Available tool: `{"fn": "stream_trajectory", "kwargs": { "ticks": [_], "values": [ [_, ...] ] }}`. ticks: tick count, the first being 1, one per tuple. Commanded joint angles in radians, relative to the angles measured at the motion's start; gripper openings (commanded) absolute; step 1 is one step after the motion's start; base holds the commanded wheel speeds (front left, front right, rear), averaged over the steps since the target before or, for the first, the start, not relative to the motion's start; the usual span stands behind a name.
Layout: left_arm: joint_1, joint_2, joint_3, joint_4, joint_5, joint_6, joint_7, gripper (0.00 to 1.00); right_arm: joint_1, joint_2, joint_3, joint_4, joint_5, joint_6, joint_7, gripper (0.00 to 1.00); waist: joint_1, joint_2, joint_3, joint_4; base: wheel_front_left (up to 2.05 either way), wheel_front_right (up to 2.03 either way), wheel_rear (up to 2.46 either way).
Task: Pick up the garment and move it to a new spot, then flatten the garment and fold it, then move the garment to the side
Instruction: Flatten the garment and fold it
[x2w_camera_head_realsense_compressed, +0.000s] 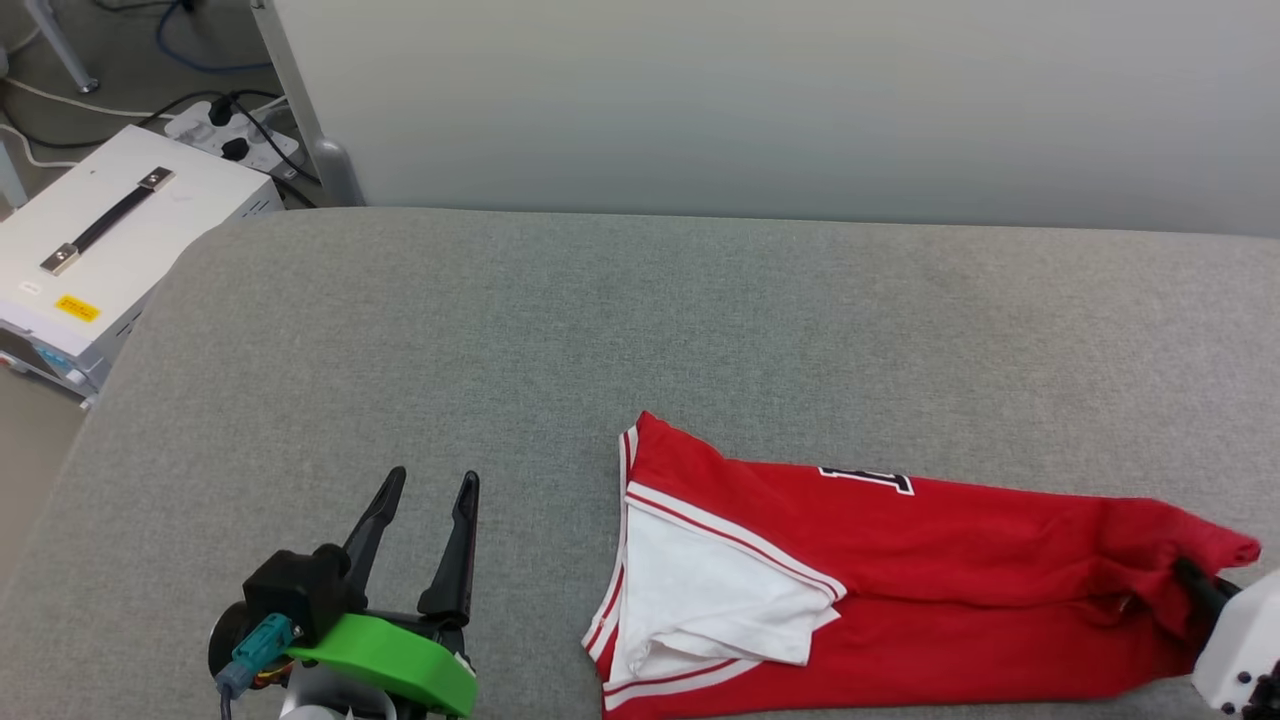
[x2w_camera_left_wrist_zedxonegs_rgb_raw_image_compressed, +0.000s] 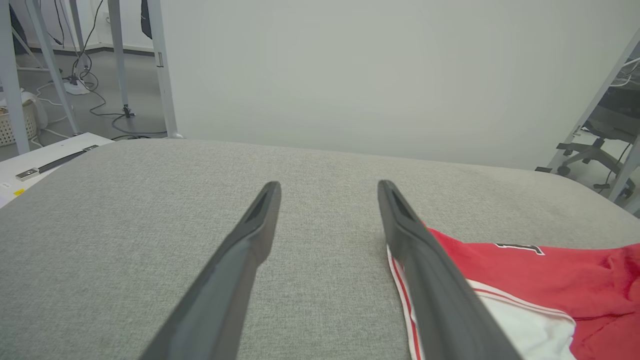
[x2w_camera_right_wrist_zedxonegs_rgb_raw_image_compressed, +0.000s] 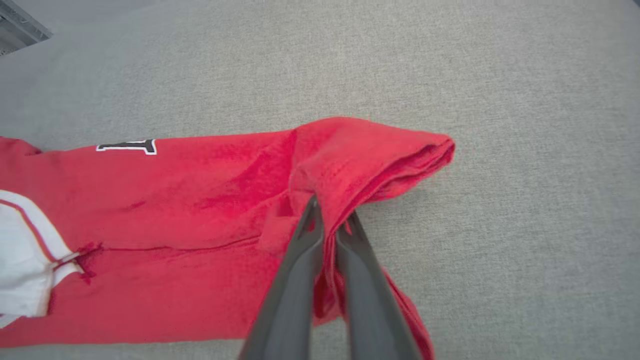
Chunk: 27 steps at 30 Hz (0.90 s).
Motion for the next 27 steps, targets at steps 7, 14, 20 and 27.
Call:
{"fn": "stream_trajectory", "kwargs": {
  "ticks": [7,14,20,27],
  "values": [
    [0.027,-0.009,0.001,-0.022,0.018,-0.003,-0.006,1.0,0.042,0.098,0.081,-0.198,0.044,-0.001,0.103,0.0,0.0,0.012,-0.015,0.034,0.0,0.0,0.0],
    [0.02,-0.007,-0.008,-0.018,0.011,-0.003,-0.006,1.0,0.014,0.167,0.197,-0.276,0.042,-0.001,0.142,0.0,0.0,0.012,0.004,0.064,0.0,0.0,0.0],
    [0.005,-0.009,-0.018,-0.009,0.002,-0.003,-0.006,1.0,-0.036,0.2,0.286,-0.263,0.027,-0.001,0.138,0.0,0.0,0.012,0.026,0.094,0.0,0.0,0.0],
    [-0.013,-0.009,-0.021,-0.003,-0.002,-0.003,-0.006,1.0,-0.104,0.229,0.379,-0.209,0.019,-0.001,0.11,0.0,0.0,0.012,0.05,0.126,0.0,0.0,0.0]
  ]
}}
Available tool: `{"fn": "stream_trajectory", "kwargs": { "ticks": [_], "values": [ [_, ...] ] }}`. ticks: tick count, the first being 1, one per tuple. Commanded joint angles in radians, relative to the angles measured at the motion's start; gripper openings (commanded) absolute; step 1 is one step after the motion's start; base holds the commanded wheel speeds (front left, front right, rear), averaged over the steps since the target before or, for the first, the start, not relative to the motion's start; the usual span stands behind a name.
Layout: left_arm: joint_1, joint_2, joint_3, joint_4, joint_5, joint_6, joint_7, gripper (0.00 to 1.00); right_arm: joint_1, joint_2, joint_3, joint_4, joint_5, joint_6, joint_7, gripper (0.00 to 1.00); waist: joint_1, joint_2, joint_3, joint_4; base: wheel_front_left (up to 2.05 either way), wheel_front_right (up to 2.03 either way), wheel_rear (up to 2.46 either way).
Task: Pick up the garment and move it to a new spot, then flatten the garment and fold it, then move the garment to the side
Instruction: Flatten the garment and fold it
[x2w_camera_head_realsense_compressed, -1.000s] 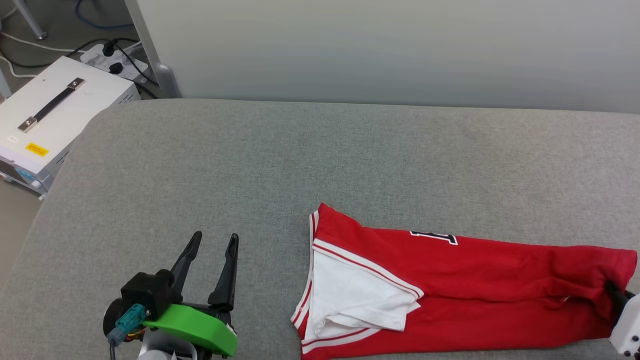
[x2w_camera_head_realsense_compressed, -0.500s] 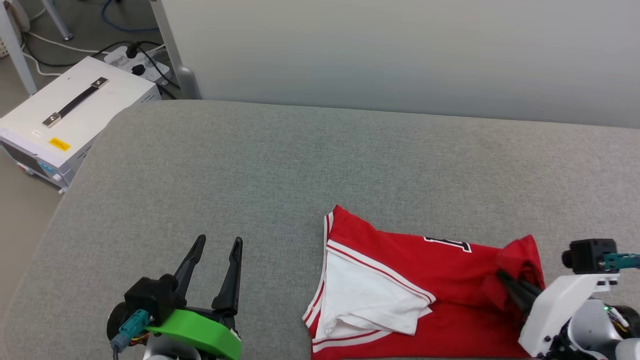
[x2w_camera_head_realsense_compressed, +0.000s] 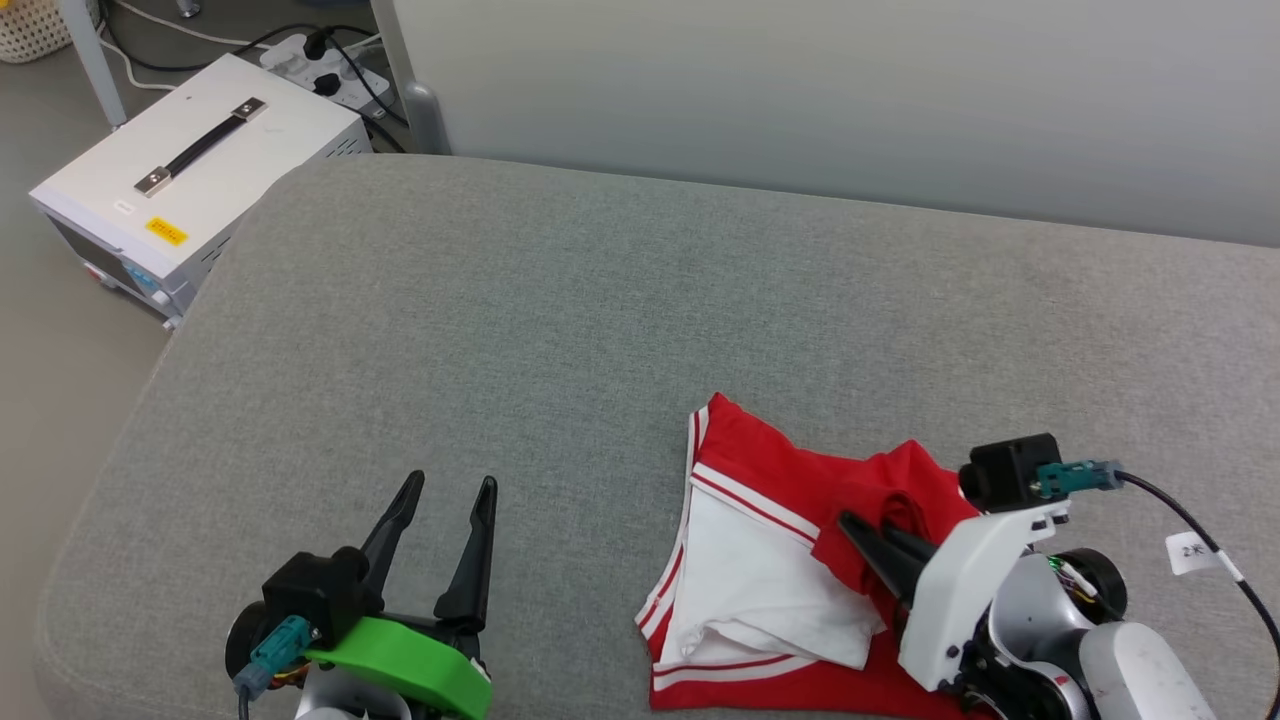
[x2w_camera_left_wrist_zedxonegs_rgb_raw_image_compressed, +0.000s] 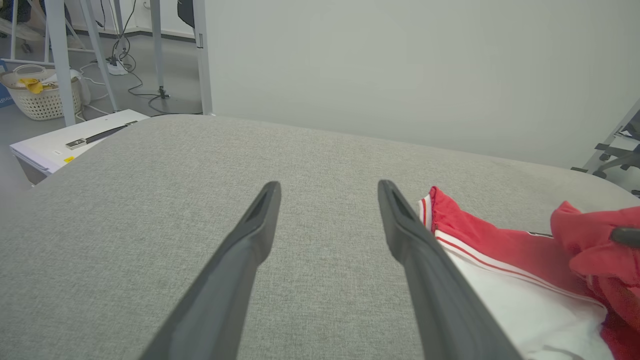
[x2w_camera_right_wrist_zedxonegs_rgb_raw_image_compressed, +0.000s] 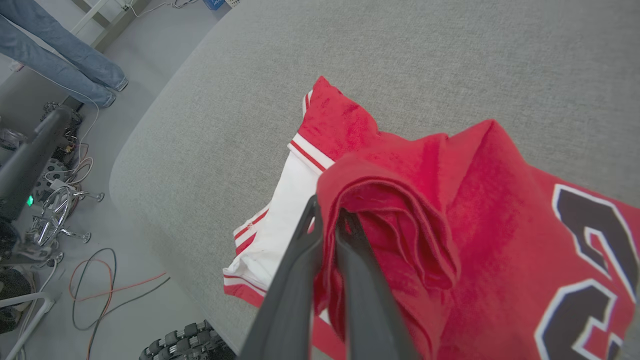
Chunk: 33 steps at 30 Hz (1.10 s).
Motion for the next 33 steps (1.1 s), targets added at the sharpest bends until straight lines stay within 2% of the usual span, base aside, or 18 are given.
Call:
{"fn": "stream_trajectory", "kwargs": {
  "ticks": [1,14,15,16,29,33],
  "values": [
    [-0.02,-0.001,0.002,0.004,-0.01,-0.003,-0.006,1.0,-0.028,0.009,0.017,0.015,-0.002,-0.001,-0.011,0.0,0.0,0.012,0.012,0.014,0.0,0.0,0.0],
    [-0.045,-0.005,-0.012,0.016,-0.016,-0.003,-0.006,1.0,-0.137,0.042,0.144,0.231,0.016,-0.001,-0.083,0.0,0.0,0.012,0.037,0.066,0.0,0.0,0.0],
    [-0.045,-0.005,-0.012,0.017,-0.017,-0.003,-0.006,1.0,-0.143,0.042,0.149,0.246,0.017,-0.001,-0.093,0.27,0.0,0.012,0.038,0.069,0.0,0.0,0.0],
    [-0.045,-0.006,-0.012,0.018,-0.017,-0.003,-0.006,1.0,-0.152,0.042,0.16,0.262,0.011,-0.001,-0.105,1.0,0.0,0.012,0.038,0.072,0.0,0.0,0.0],
    [-0.04,-0.009,-0.006,0.026,-0.015,-0.003,-0.006,1.0,-0.257,0.017,0.394,0.374,-0.028,-0.001,-0.222,1.0,0.0,0.012,0.029,0.058,0.0,0.0,0.0],
    [-0.036,-0.01,-0.004,0.026,-0.015,-0.003,-0.006,1.0,-0.295,-0.019,0.454,0.384,-0.053,-0.001,-0.251,1.0,0.0,0.012,0.019,0.045,0.0,0.0,0.0]
  ]
}}
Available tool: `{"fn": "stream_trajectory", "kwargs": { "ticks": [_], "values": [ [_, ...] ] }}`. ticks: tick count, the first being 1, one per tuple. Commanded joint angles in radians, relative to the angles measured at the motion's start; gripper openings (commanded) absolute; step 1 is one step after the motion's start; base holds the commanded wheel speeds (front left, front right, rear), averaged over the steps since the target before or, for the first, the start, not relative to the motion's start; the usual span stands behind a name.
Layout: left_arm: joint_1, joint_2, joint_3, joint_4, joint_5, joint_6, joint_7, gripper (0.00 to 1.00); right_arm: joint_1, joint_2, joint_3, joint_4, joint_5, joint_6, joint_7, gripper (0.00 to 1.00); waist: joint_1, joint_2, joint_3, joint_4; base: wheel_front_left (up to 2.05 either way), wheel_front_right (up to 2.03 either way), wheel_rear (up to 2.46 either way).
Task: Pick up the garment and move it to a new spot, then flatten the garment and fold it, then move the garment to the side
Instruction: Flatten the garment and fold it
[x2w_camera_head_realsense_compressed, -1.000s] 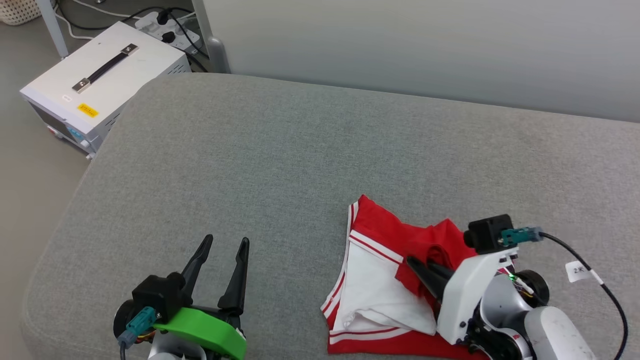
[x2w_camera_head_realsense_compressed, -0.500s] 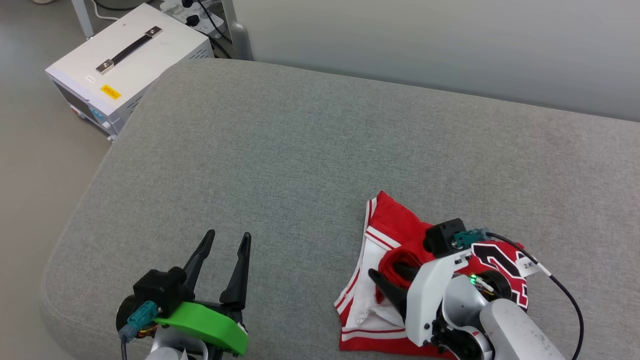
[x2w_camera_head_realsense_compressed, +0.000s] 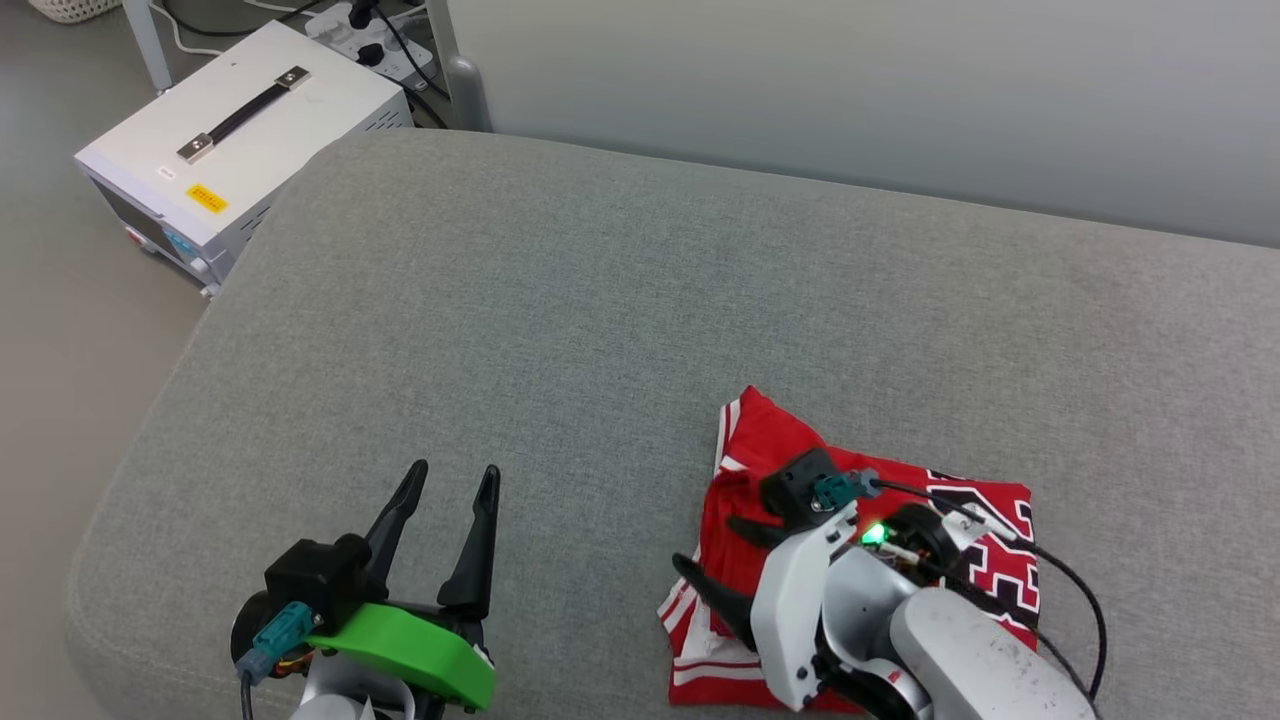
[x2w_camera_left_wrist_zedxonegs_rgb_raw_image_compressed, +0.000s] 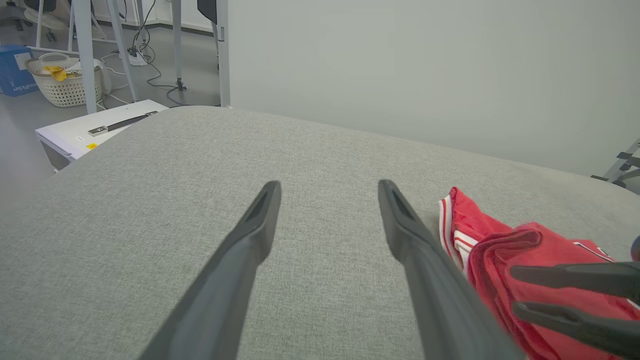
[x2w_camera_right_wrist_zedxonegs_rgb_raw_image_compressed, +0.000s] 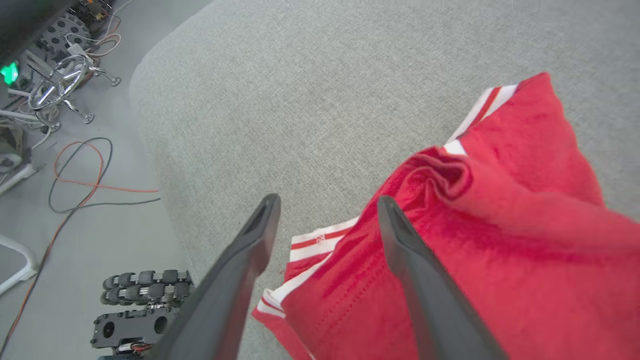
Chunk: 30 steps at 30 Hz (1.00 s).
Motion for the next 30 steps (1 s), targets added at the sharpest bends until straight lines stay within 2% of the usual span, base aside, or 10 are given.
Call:
{"fn": "stream_trajectory", "kwargs": {
  "ticks": [1,4,9,13,19,23,27,30],
  "values": [
    [-0.006,-0.005,0.004,0.002,0.003,-0.003,-0.006,1.0,-0.027,-0.023,0.003,0.006,-0.017,-0.001,-0.014,1.0,0.0,0.012,-0.007,-0.01,0.0,0.0,0.0],
    [0.0,-0.004,0.007,0.001,0.004,-0.003,-0.006,1.0,-0.056,-0.066,0.005,0.003,-0.051,-0.001,-0.038,1.0,0.0,0.012,-0.019,-0.026,0.0,0.0,0.0],
    [0.012,-0.004,0.018,-0.006,0.001,-0.003,-0.006,1.0,-0.071,-0.126,-0.048,-0.031,-0.07,-0.001,-0.068,1.0,0.0,0.012,-0.042,-0.061,0.0,0.0,0.0],
    [0.016,-0.004,0.025,-0.019,0.004,-0.003,-0.006,1.0,-0.058,-0.185,-0.13,-0.086,-0.1,-0.001,-0.117,1.0,0.0,0.012,-0.054,-0.092,0.0,0.0,0.0],
    [0.021,-0.009,0.042,-0.045,0.011,-0.003,-0.006,1.0,0.014,-0.259,-0.31,-0.163,-0.163,-0.001,-0.226,1.0,0.0,0.012,-0.055,-0.136,0.0,0.0,0.0],
    [0.023,-0.013,0.054,-0.062,0.019,-0.003,-0.006,1.0,0.096,-0.263,-0.443,-0.215,-0.186,-0.001,-0.296,1.0,0.0,0.012,-0.05,-0.16,0.0,0.0,0.0],
    [0.035,-0.02,0.063,-0.074,0.033,-0.003,-0.006,1.0,0.189,-0.223,-0.568,-0.262,-0.199,-0.001,-0.366,1.0,0.0,0.012,-0.049,-0.181,0.0,0.0,0.0],
    [0.04,-0.021,0.066,-0.086,0.052,-0.003,-0.006,1.0,0.242,-0.184,-0.622,-0.293,-0.208,-0.001,-0.41,1.0,0.0,0.012,-0.047,-0.188,0.0,0.0,0.0]
  ]
}}
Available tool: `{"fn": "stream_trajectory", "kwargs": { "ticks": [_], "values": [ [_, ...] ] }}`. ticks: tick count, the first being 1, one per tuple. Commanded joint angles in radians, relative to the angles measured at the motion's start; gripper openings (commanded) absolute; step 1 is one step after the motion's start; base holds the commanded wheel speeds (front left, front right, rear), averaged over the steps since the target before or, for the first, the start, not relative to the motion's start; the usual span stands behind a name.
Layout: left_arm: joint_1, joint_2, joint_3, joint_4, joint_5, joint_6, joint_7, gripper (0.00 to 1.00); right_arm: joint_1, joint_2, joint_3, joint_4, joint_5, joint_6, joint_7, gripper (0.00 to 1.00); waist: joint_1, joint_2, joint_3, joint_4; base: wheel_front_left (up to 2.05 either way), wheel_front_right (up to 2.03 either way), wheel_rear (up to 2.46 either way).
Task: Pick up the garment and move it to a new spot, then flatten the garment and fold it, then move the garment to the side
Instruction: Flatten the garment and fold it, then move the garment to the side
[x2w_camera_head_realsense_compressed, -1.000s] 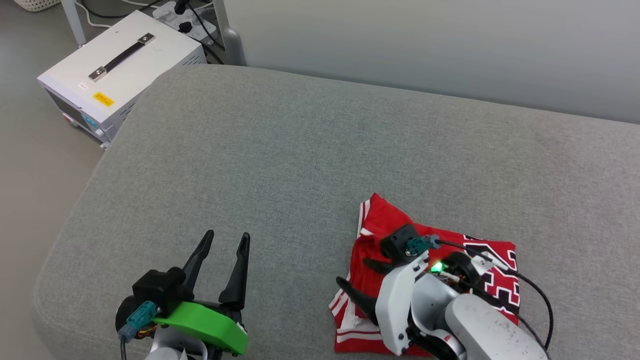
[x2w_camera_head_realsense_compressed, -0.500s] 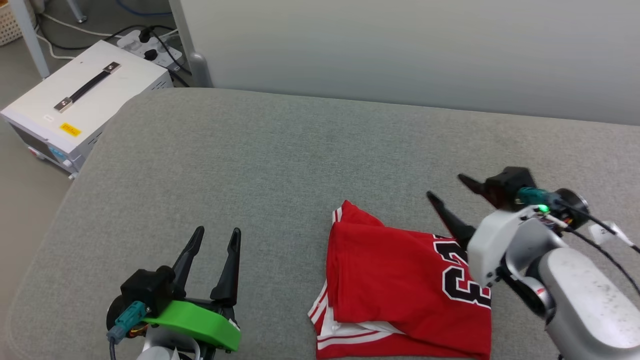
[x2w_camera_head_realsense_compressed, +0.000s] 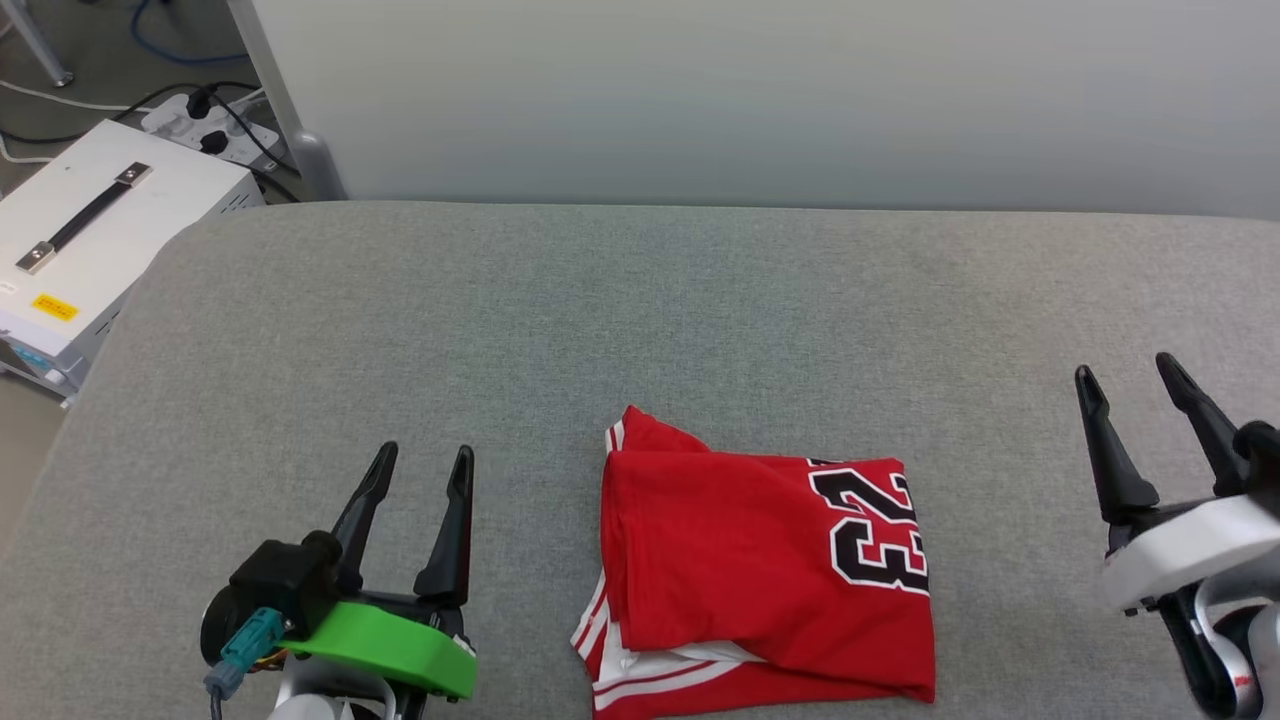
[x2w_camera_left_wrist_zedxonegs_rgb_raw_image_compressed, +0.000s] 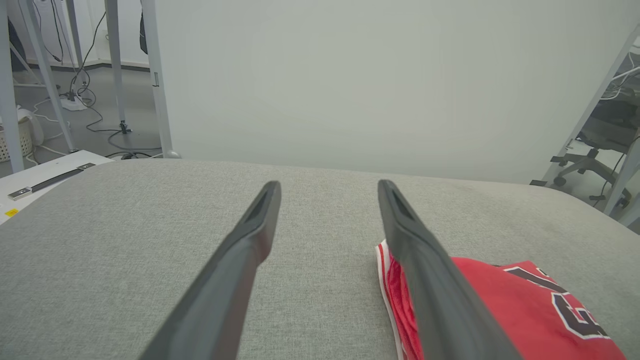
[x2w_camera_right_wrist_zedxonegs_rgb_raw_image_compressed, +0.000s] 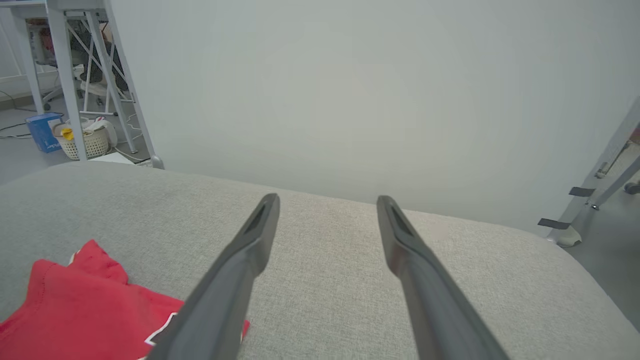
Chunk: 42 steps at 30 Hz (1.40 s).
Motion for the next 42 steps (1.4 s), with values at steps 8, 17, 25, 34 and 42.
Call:
{"fn": "stream_trajectory", "kwargs": {
  "ticks": [8,17,25,34,42],
  "values": [
    [0.022,-0.031,0.027,-0.058,0.043,-0.003,-0.006,1.0,0.127,0.109,-0.067,-0.061,-0.01,-0.001,-0.089,1.0,0.0,0.012,0.009,0.005,0.0,0.0,0.0],
    [0.033,-0.036,0.009,-0.074,0.057,-0.003,-0.006,1.0,0.177,0.164,-0.091,-0.072,-0.028,-0.001,-0.1,1.0,0.0,0.012,0.006,0.016,0.0,0.0,0.0],
    [0.027,-0.032,-0.001,-0.074,0.055,-0.003,-0.006,1.0,0.174,0.153,-0.082,-0.084,-0.022,-0.001,-0.046,1.0,0.0,0.012,0.017,0.022,0.0,0.0,0.0],
    [0.002,-0.033,-0.009,-0.074,0.049,-0.003,-0.006,1.0,0.147,0.096,0.012,-0.121,0.019,-0.001,0.322,1.0,0.0,0.012,0.064,0.052,0.0,0.0,0.0],
    [-0.033,-0.041,-0.031,-0.067,0.047,-0.003,-0.006,1.0,0.092,0.124,0.017,-0.088,0.049,-0.001,0.659,1.0,0.0,0.012,0.122,0.107,0.0,0.0,0.0]
  ]
}}
